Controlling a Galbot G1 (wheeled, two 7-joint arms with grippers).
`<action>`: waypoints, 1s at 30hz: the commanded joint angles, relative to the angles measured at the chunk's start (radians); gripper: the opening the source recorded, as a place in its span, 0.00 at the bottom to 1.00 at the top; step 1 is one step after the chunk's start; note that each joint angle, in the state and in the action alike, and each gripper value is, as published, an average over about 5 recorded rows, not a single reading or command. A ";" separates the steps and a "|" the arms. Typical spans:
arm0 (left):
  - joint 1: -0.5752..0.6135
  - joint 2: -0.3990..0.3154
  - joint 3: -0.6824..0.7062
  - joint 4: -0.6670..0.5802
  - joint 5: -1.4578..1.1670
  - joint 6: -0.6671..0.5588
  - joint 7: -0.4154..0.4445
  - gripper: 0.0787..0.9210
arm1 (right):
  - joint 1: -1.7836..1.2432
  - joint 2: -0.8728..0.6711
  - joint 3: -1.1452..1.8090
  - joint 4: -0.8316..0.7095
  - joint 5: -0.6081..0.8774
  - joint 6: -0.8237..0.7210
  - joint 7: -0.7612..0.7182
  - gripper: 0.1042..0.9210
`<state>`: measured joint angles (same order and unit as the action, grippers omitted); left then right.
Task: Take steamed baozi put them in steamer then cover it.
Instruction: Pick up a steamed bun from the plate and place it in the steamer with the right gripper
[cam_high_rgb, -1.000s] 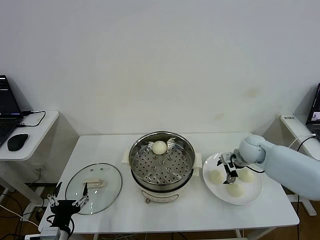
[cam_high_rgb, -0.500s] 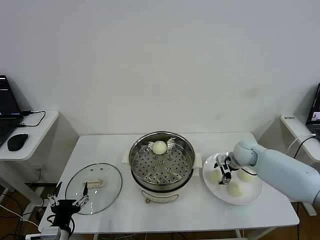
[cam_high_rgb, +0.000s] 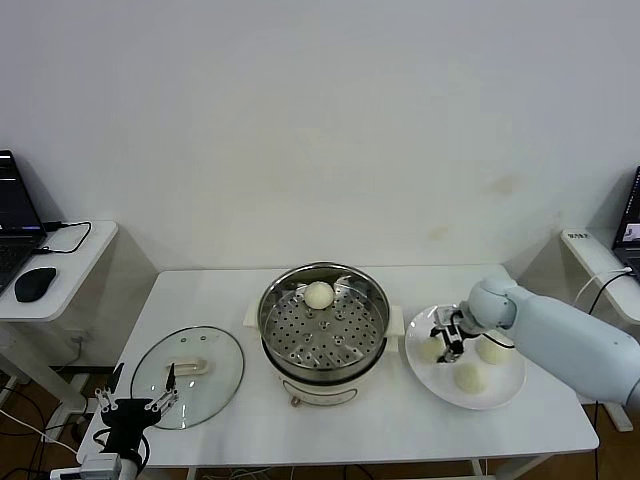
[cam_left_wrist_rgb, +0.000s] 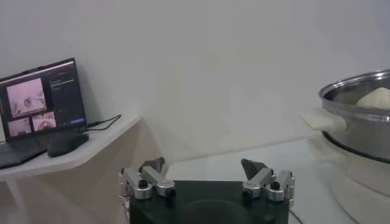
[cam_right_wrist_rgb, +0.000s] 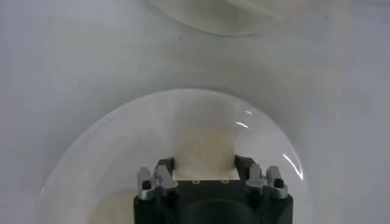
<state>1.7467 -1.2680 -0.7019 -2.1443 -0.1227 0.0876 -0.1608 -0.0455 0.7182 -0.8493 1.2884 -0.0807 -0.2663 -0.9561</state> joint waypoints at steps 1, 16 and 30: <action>0.000 0.003 0.000 -0.002 0.000 0.000 0.000 0.88 | 0.121 -0.048 -0.033 0.052 0.059 -0.017 -0.036 0.59; -0.009 0.017 0.008 -0.005 -0.004 0.001 0.001 0.88 | 0.703 -0.013 -0.289 0.211 0.334 -0.149 -0.059 0.61; -0.022 0.010 0.008 -0.002 -0.009 0.003 0.000 0.88 | 0.636 0.319 -0.336 0.230 0.615 -0.360 0.138 0.62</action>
<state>1.7254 -1.2583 -0.6946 -2.1455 -0.1316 0.0897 -0.1605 0.5533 0.8471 -1.1356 1.5085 0.3701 -0.5091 -0.9139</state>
